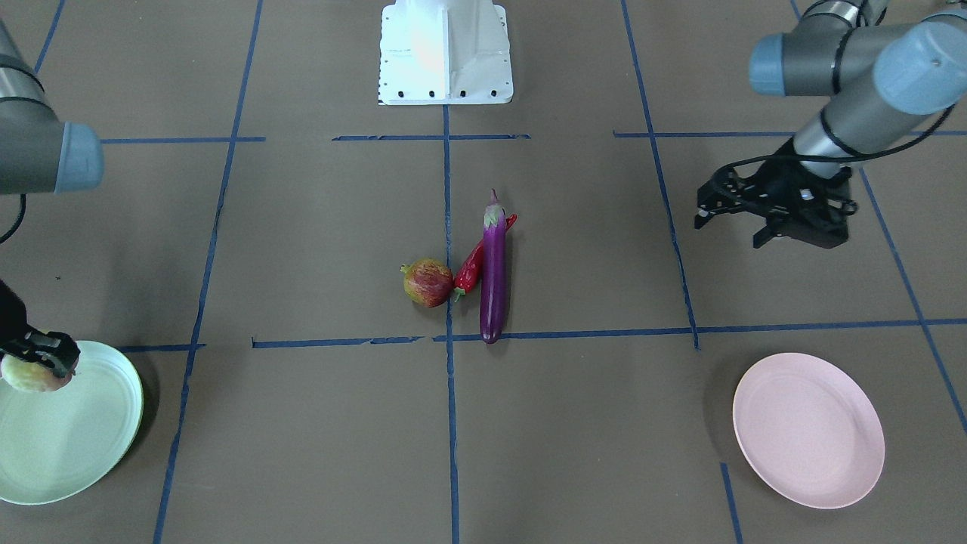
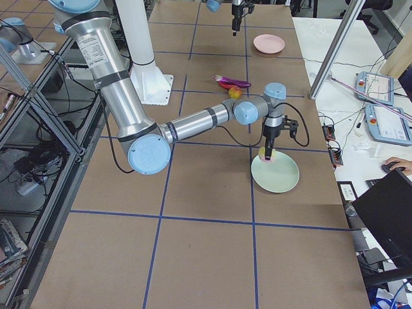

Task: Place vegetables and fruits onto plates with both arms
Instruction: 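Carry the fruit onto the green plate with right gripper while left arm moves in, then grasp the purple eggplant with left gripper while right gripper releases the fruit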

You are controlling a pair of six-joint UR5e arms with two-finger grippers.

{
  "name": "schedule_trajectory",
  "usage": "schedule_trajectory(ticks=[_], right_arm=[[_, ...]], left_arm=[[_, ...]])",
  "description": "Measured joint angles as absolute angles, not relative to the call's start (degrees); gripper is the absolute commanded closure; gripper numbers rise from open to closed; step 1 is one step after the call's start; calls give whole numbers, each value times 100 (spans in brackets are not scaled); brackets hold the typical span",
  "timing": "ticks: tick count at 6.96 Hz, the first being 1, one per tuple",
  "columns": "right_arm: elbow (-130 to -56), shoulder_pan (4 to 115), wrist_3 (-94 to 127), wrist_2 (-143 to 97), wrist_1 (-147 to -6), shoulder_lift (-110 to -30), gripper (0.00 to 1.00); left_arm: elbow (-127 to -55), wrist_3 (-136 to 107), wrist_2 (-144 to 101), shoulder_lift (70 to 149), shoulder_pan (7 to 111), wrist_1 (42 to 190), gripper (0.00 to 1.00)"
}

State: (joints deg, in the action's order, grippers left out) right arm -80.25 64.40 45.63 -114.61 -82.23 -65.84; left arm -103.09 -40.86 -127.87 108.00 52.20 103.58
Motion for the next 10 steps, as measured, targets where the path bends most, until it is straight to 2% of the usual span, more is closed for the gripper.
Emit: schedule_trajectory(ticks=[1, 2, 4, 6, 7, 9, 10], right_arm=[[-7406, 6517, 4459, -11454, -7704, -6515, 75], [-7082, 6549, 4411, -11452, -7485, -6484, 1], [-6918, 6568, 4414, -11458, -7287, -6488, 0], [-6901, 6567, 4440, -11459, -7099, -6503, 0], [-6907, 6566, 4445, -11465, -7076, -6484, 0], [-6940, 6571, 4455, -11484, -7068, -6472, 0], [-6955, 6573, 4458, -11505, -7067, -6474, 0]], left_arm=[[-10063, -4650, -12312, 11321, 4680, 10314, 0], [-9638, -5112, -11969, 11906, 4265, 10294, 0], [-9014, -5733, -11700, 12699, 3762, 10296, 1], [-8858, -6229, -11569, 12988, 3399, 10330, 8], [-8774, -6320, -11427, 13042, 3262, 10341, 24], [-8608, -6348, -11208, 13101, 3161, 10353, 75], [-8590, -6361, -11183, 13108, 3151, 10352, 94]])
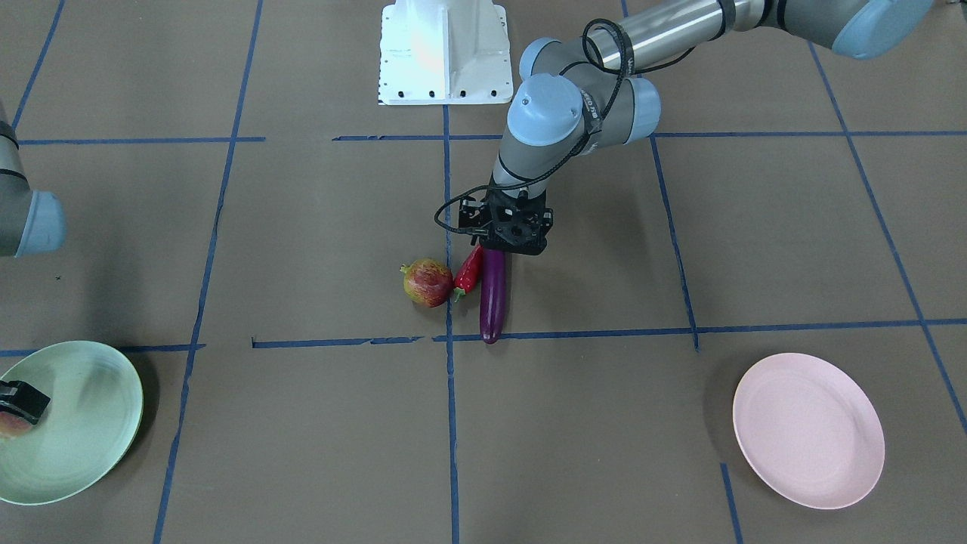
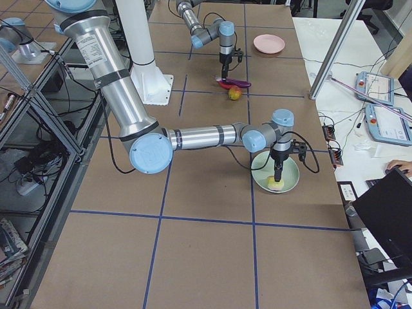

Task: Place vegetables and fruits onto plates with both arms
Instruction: 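Grasp the purple eggplant with left gripper while right gripper releases the fruit, then carry eggplant onto pink plate with left gripper while right gripper nears pomegranate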

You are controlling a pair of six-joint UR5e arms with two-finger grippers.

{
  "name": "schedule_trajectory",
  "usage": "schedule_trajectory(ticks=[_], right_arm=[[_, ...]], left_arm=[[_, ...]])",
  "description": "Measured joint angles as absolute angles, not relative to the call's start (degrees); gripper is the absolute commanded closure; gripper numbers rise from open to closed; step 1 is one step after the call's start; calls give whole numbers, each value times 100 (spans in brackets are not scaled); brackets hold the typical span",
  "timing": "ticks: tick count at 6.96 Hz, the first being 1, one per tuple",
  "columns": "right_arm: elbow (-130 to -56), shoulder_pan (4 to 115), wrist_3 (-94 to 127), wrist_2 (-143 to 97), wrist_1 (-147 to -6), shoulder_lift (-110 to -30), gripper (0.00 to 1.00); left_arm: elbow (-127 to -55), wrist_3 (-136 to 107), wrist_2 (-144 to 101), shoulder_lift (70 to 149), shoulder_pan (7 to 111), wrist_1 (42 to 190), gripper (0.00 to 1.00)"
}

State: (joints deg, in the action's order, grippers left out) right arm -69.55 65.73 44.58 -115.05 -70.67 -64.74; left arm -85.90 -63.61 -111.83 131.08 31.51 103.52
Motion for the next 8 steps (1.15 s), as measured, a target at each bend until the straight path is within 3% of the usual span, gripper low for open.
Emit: schedule_trajectory(ticks=[1, 4, 8], right_arm=[[-6968, 6577, 4460, -11548, -7066, -6476, 0], [-7301, 6625, 4478, -11895, -7116, -6513, 0], [-8647, 6272, 5951, -12927, -7135, -6578, 0]], left_arm=[[-8590, -6380, -11175, 13107, 3149, 10346, 100], [-8952, -6535, -11173, 13071, 3460, 10315, 100], [-9600, -7091, -11212, 12213, 4798, 10342, 100]])
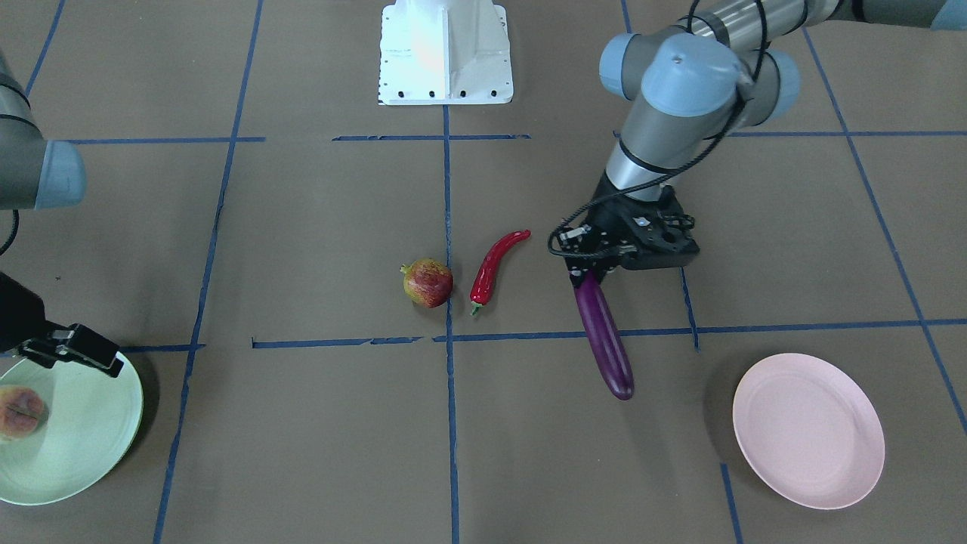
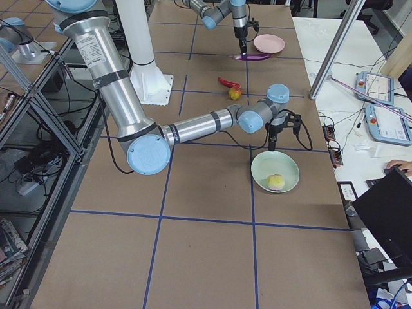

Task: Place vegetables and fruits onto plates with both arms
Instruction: 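Carry eggplant onto pink plate with left gripper while right gripper nears pomegranate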

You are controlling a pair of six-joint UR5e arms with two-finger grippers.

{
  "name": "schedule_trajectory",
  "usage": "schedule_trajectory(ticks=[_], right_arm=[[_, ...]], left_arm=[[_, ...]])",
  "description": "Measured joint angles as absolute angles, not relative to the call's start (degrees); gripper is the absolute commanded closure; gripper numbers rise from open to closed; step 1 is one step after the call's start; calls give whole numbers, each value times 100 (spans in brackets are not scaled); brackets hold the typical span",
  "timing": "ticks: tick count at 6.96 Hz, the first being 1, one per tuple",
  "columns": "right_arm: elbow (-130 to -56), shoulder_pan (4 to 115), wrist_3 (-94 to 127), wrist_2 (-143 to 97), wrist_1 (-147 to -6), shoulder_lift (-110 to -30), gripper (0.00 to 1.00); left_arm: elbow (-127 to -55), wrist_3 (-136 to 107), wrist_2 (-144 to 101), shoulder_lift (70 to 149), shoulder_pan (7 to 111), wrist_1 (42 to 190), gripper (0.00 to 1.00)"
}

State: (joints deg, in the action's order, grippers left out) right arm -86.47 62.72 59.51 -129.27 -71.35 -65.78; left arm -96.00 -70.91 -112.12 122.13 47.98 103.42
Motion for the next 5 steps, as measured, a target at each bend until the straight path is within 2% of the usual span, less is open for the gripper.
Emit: schedule_trajectory(ticks=[2, 5], right_arm=[[-9260, 5328, 7880, -12663, -7099, -6295, 0], [-9535, 4396, 9203, -11803, -7117, -5830, 0]], left_arm=[[-9055, -5937, -11323, 11911, 5549, 10355, 100], [-6997, -5018, -11675, 11913, 6090, 11553, 84]])
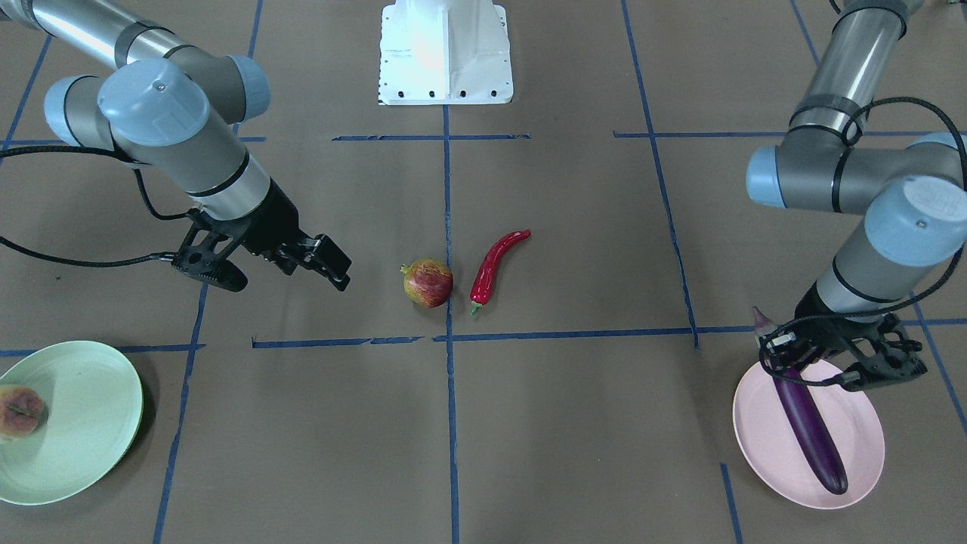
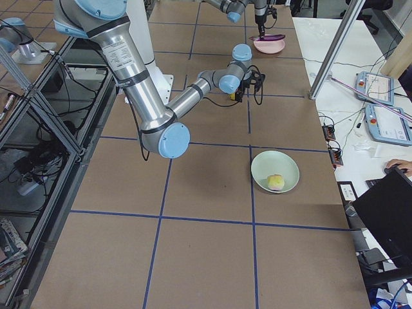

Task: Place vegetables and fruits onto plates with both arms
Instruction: 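Carry eggplant onto pink plate with left gripper while right gripper nears pomegranate, then grasp the pomegranate with the right gripper while the left gripper releases the eggplant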

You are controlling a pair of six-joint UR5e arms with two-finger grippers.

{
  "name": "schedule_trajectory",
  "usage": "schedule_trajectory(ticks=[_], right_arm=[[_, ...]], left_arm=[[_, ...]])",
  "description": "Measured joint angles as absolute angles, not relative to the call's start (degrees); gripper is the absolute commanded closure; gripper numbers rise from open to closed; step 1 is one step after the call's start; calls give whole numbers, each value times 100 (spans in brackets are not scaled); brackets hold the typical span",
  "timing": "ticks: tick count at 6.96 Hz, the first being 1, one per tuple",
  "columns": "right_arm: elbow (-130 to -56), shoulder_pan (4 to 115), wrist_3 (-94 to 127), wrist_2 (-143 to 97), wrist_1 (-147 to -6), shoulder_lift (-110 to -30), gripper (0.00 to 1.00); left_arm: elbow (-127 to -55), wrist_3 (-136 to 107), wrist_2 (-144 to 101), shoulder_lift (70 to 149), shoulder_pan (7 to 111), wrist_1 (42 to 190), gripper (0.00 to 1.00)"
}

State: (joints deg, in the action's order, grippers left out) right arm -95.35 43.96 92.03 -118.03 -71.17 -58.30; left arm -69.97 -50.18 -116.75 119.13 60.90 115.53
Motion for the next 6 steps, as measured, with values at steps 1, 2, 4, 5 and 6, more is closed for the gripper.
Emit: schedule_trajectory(ticks=[1, 2, 4, 5, 6], right_arm=[[-9553, 4249, 9396, -11688, -7126, -5719, 0], [-9540, 4056, 9590, -11468, -7138, -5590, 0], [-9346, 3746, 10107, -11071, -7166, -5256, 0], [-9160, 3641, 10360, -10986, -7189, -5071, 0], [-9020, 3571, 10460, -10939, -7500, -4848, 0]], left_arm=[[-6448, -4984, -11694, 11972, 6145, 11886, 33], [-6114, -4986, -11700, 12031, 6199, 12014, 0], [-5819, -5131, -11703, 12159, 6265, 12078, 0], [-5809, -5232, -11717, 12196, 6288, 12128, 0], [-5834, -5376, -11733, 12224, 6303, 12266, 0]])
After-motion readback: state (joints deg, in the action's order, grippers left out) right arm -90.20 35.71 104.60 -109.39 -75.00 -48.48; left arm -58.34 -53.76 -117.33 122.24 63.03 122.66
